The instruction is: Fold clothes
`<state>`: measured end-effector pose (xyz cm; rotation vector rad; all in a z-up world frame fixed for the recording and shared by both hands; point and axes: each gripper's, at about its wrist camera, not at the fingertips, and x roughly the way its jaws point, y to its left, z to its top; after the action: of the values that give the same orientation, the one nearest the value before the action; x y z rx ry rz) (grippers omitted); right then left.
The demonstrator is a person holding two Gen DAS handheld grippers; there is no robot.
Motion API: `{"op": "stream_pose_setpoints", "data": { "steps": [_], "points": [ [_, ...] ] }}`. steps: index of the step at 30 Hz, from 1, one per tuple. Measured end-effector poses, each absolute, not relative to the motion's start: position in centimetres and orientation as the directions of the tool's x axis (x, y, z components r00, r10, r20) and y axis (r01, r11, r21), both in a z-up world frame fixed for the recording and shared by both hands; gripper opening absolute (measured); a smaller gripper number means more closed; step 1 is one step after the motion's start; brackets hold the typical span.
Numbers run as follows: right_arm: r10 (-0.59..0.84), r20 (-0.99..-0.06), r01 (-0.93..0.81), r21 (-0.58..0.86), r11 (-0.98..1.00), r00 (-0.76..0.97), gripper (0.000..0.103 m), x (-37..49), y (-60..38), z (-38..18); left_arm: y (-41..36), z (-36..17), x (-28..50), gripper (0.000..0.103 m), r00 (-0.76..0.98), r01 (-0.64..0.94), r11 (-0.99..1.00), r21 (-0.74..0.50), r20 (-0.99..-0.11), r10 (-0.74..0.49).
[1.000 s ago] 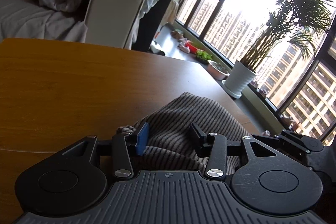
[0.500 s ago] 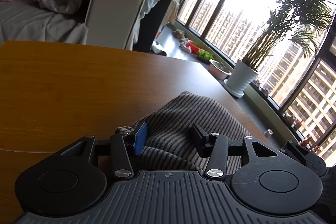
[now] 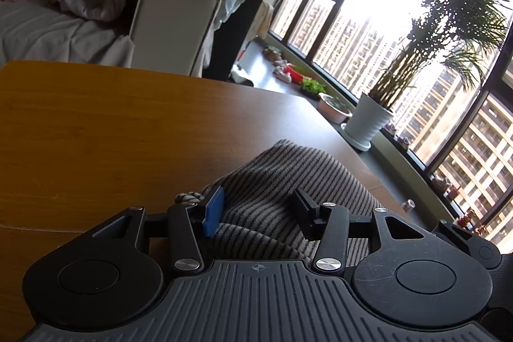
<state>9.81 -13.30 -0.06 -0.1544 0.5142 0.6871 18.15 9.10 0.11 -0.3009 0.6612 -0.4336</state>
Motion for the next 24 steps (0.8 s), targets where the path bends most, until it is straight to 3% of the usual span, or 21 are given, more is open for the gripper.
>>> {"op": "stream_pose_setpoints", "data": {
  "steps": [4,7,9,15,18,21,24],
  "points": [
    [0.549,-0.43,-0.591,0.043,0.805,0.716,0.103,10.8,-14.2,1.4,9.2,0.1,18.4,0.052,0.701,0.286,0.863,-0.415,-0.523,-0.484],
    [0.46,-0.521,-0.541,-0.005,0.841,0.719,0.101,12.4,-13.3,-0.6,9.2,0.1,18.5,0.053,0.701,0.287,0.864,-0.413,-0.524,-0.484],
    [0.436,-0.515,-0.527,-0.035,0.849,0.738,0.103,12.4,-13.1,-2.1,9.1,0.0,18.3,0.053,0.699,0.293,0.862,-0.414,-0.523,-0.488],
    [0.48,-0.485,-0.554,-0.012,0.832,0.731,0.102,11.5,-13.9,-0.8,9.1,0.0,18.3,0.053,0.697,0.293,0.861,-0.416,-0.523,-0.49],
    [0.545,-0.466,-0.621,-0.013,0.784,0.697,0.097,9.9,-14.0,0.0,9.1,0.0,18.2,0.053,0.698,0.292,0.86,-0.418,-0.522,-0.49],
    [0.571,-0.503,-0.672,-0.026,0.74,0.649,0.087,8.9,-13.3,-0.4,9.1,0.0,18.3,0.054,0.697,0.291,0.861,-0.417,-0.523,-0.49],
    [0.535,-0.526,-0.657,-0.064,0.751,0.662,0.09,8.7,-12.3,-2.1,8.9,0.0,18.3,0.056,0.698,0.292,0.861,-0.416,-0.523,-0.489]
  ]
}}
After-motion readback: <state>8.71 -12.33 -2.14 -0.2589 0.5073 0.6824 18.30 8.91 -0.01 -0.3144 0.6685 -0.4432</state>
